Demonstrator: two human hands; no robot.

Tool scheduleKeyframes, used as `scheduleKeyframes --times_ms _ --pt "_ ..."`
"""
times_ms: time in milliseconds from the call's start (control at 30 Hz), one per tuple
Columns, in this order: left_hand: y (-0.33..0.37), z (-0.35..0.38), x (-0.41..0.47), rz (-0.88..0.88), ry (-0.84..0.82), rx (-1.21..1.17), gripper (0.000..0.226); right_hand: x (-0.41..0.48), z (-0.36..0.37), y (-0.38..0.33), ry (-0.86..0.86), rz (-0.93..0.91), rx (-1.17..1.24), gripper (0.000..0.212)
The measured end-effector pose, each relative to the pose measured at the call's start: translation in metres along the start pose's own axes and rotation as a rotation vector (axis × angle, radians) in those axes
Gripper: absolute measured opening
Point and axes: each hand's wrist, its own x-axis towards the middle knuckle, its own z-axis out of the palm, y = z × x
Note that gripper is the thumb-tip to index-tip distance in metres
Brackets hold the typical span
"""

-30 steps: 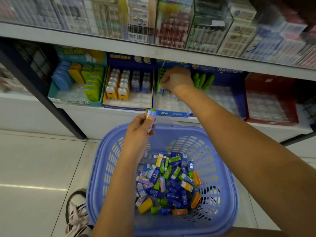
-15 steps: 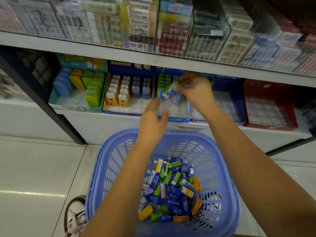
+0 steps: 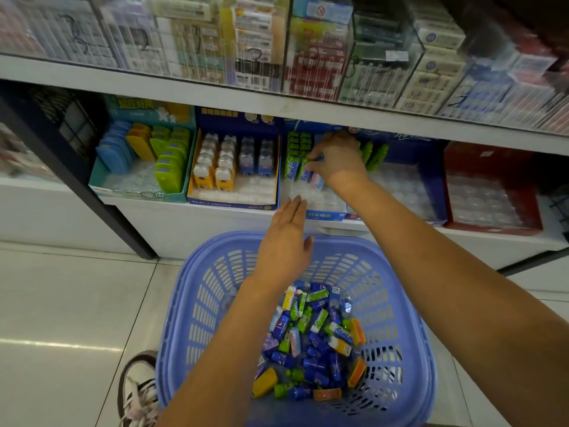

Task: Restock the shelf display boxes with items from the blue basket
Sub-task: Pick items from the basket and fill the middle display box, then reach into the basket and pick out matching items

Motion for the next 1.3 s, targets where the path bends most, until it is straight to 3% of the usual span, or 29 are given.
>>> scheduleKeyframes --times_ms 133,200,267,333,400,533,633,700,800,1000,1100,1167,1300 --pt "-0.001 0.000 0.000 0.008 0.002 -0.056 0.062 -0.002 0.003 -0.006 -0.027 -0.020 -0.069 0.023" --pt "-0.002 0.002 -0.007 0.021 0.134 -0.191 0.051 -0.008 0.000 -0.005 -0.017 -0.006 -0.041 0.027" --pt "-0.009 0.010 -0.019 0.031 0.330 -0.280 0.034 -0.027 -0.001 -0.003 0.082 0.003 0.106 0.029" --pt "-0.023 0.027 -0.031 -0.031 0.356 -0.293 0.021 -0.060 0.004 -0.001 0.159 0.022 0.343 0.018" --pt "-0.042 0.053 -0.041 -0.163 0.124 -0.223 0.017 -0.096 0.022 0.001 -0.002 0.103 0.443 0.016" --pt "-0.079 0.104 -0.076 -0.285 -0.581 0.103 0.028 -0.151 0.097 0.017 -0.581 0.355 0.363 0.030" --pt "-0.096 0.124 -0.097 -0.397 -0.796 0.141 0.031 -0.175 0.153 0.030 -0.790 0.612 0.421 0.033" --pt "-0.104 0.128 -0.099 -0.410 -0.809 0.149 0.033 -0.185 0.183 0.031 -0.833 0.742 0.415 0.034" --pt "-0.112 0.130 -0.099 -0.393 -0.805 0.141 0.041 -0.196 0.217 0.025 -0.754 0.883 0.469 0.036" --pt "-0.117 0.136 -0.098 -0.480 -0.787 0.121 0.034 -0.206 0.243 0.024 -0.657 1.014 0.425 0.040" --pt "-0.115 0.135 -0.093 -0.542 -0.763 0.078 0.030 -0.203 0.239 0.032 -0.724 1.038 0.474 0.032" --pt "-0.110 0.133 -0.091 -0.545 -0.731 0.024 0.023 -0.199 0.237 0.035 -0.726 1.022 0.541 0.037" --pt "-0.098 0.124 -0.084 -0.528 -0.584 -0.220 0.020 -0.191 0.222 0.026 -0.711 0.865 0.905 0.023"
